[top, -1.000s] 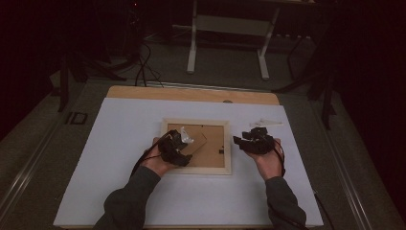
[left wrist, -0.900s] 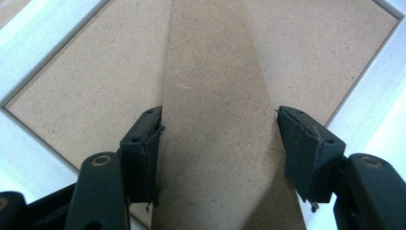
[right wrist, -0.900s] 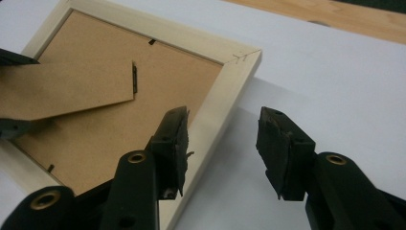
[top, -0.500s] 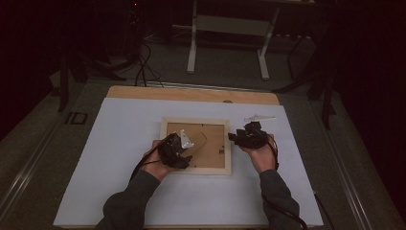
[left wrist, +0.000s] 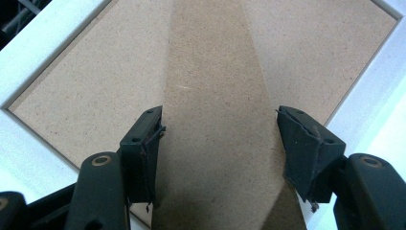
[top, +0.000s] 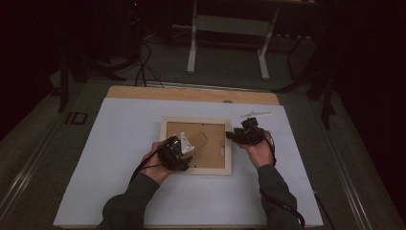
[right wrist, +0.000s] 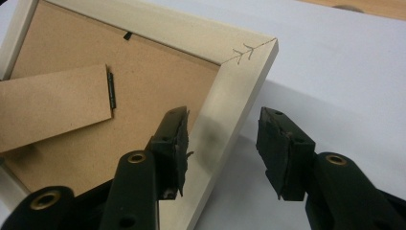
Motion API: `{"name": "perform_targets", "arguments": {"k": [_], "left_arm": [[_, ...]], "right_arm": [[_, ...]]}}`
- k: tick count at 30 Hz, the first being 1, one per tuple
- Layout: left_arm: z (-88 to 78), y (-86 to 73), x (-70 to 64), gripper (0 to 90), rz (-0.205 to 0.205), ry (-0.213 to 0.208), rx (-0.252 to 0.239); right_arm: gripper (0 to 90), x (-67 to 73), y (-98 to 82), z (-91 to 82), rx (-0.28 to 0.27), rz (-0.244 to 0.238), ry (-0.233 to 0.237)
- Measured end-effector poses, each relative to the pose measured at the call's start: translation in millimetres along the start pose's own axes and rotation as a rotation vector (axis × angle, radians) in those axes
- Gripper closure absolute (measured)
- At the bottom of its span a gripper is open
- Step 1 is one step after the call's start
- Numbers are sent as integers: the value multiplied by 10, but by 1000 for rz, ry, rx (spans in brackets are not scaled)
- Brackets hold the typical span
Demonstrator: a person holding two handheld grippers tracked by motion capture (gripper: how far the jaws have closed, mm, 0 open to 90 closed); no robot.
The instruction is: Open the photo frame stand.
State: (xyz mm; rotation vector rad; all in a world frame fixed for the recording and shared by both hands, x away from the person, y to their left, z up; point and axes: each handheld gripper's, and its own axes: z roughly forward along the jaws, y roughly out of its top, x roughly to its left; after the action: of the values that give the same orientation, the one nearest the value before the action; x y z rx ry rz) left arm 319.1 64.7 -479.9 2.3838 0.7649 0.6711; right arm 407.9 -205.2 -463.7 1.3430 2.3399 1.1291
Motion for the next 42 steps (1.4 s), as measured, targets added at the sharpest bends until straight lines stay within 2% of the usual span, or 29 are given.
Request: {"name": "perform_targets", "arguments": {"k": [1, 4, 12, 13, 15, 16, 17, 19, 22, 24, 26, 28, 32, 34, 35, 37, 38, 39, 40, 41, 42], "left_arm": [[-6, -1, -12, 380, 11, 8, -4], [-12, -1, -27, 379, 20, 18, -9], [-35, -10, -68, 379, 46, 46, -32], [-35, -11, -77, 379, 50, 52, -31], [-38, -16, -91, 379, 60, 61, -44], [-38, -16, -91, 379, 60, 61, -44], [-44, -18, -91, 379, 67, 62, -47], [-46, -22, -93, 379, 70, 64, -56], [-42, -29, -89, 379, 69, 61, -59], [-41, -41, -86, 379, 69, 59, -67], [-42, -51, -80, 378, 68, 56, -74], [-38, -62, -71, 378, 58, 48, -79], [-37, -66, -50, 377, 47, 33, -76], [-30, -70, -9, 375, 26, 1, -71], [-30, -70, -9, 374, 26, 1, -71], [-22, -76, 23, 372, 7, -29, -73], [-22, -76, 23, 369, 7, -29, -73], [-20, -76, 52, 368, -8, -51, -67], [-20, -76, 52, 368, -8, -51, -67], [-23, -79, 88, 367, -35, -83, -68], [-23, -79, 88, 365, -35, -83, -68]], "right_arm": [[532, -14, 18, 16, 5, 19, 18], [534, -23, 30, 32, 13, 27, 15], [516, -74, 26, 94, 33, 69, 69], [523, -106, 24, 99, 39, 91, 95], [524, -132, 25, 100, 45, 105, 121], [524, -132, 25, 100, 45, 105, 121], [520, -153, 30, 104, 52, 113, 146], [511, -160, 35, 110, 64, 122, 163], [515, -169, 37, 116, 67, 128, 170], [525, -181, 31, 119, 67, 143, 178], [577, -217, 10, 106, 57, 172, 203], [584, -240, -2, 94, 51, 183, 213], [585, -219, -5, 77, 46, 179, 200], [585, -208, -3, 71, 46, 177, 195], [585, -203, -3, 68, 46, 177, 192], [585, -198, -4, 69, 45, 177, 185], [585, -198, -4, 69, 45, 177, 185], [585, -196, -6, 71, 43, 178, 183], [585, -196, -6, 71, 43, 178, 183], [585, -195, -8, 74, 42, 179, 181], [585, -195, -8, 74, 42, 179, 181]]}}
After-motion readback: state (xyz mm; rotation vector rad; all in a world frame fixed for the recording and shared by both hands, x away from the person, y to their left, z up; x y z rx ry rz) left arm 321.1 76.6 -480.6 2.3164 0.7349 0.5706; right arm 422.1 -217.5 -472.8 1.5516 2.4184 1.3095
